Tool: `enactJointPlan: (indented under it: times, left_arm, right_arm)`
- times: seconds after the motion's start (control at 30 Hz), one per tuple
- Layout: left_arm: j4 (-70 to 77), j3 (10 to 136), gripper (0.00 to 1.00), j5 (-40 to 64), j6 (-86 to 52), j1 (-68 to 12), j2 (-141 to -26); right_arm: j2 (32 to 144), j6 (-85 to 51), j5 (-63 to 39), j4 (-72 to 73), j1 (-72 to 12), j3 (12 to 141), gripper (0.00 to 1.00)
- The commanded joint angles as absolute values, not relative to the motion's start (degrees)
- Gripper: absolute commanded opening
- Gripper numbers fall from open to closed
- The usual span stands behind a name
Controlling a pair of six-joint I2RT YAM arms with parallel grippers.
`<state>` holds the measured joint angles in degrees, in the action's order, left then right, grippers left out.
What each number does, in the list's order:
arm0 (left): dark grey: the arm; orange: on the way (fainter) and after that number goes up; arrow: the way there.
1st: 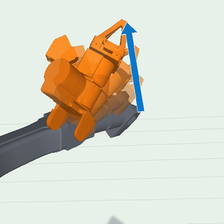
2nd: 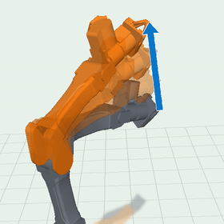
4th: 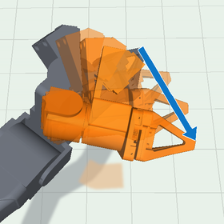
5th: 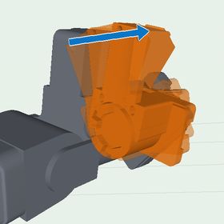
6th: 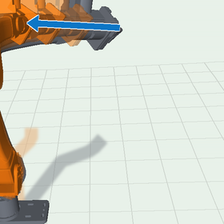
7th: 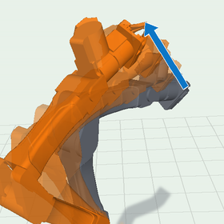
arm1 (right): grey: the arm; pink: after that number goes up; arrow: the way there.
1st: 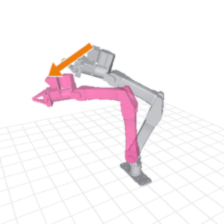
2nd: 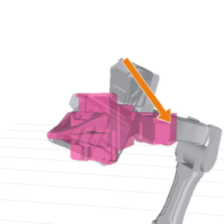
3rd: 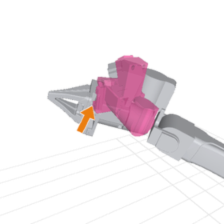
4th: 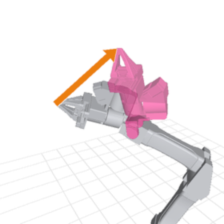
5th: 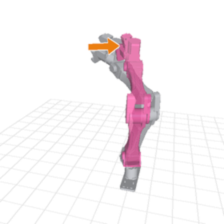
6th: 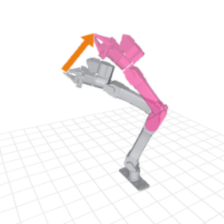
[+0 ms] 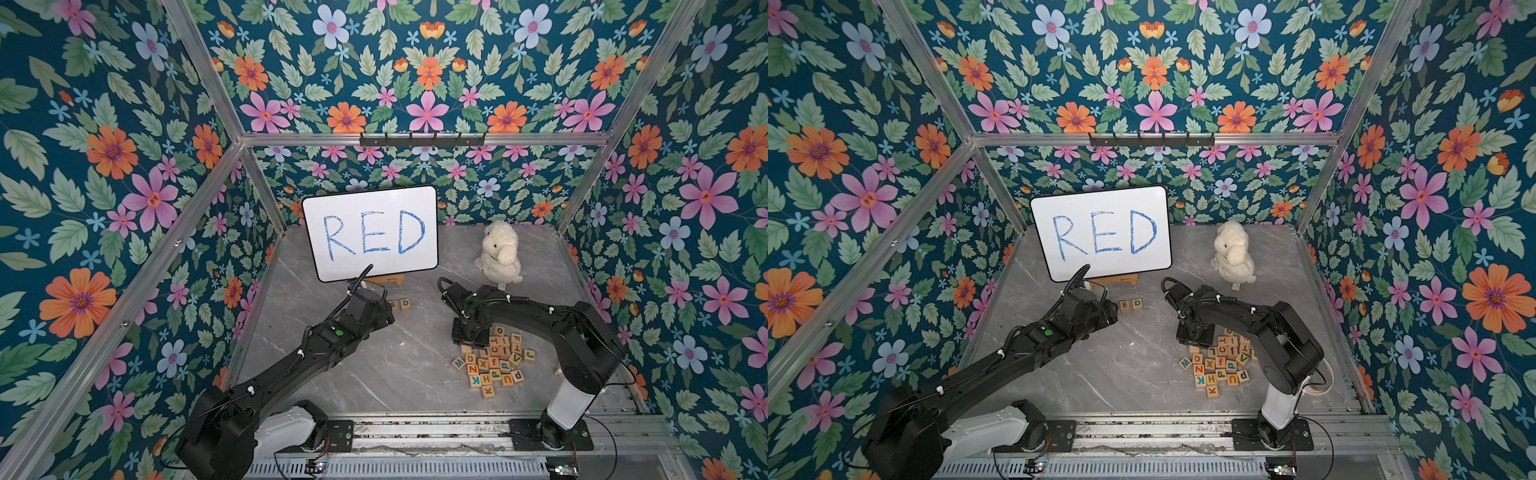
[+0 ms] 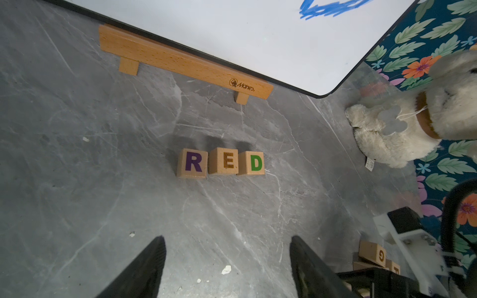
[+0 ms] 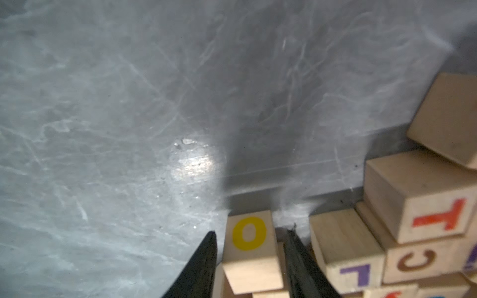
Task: Assemble the uppercase word "red" with letter blocks
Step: Pick up the letter block from the center of the board.
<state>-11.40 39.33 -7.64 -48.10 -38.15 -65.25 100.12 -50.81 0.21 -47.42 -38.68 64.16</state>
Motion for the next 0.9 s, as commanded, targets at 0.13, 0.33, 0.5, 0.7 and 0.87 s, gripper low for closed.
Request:
enactJointPlan:
  times: [0.13,0.33,0.5,0.7,0.87]
  left_arm:
    - [-10.54,39.65,0.77,-8.47,-48.29,-38.11,-65.73]
    - [-10.97,39.82,0.77,-8.74,-48.10,-38.14,-65.58]
    - [-11.02,39.78,0.78,-8.88,-48.14,-38.14,-65.62]
    - [-11.34,39.64,0.77,-9.14,-48.17,-38.14,-65.13]
    - [-10.72,39.61,0.78,-9.14,-48.02,-38.14,-65.37]
  right_arm:
    - [101.15,-52.38,-0.35,-48.20,-38.66,64.51,0.44]
    - [102.12,-51.23,-0.98,-48.24,-38.65,64.50,0.39]
    - [101.56,-50.67,-0.03,-48.78,-38.63,64.68,0.33]
    - [97.98,-49.52,3.97,-46.96,-38.65,63.43,0.27]
    - [87.72,-45.58,12.54,-31.04,-38.69,54.24,0.22]
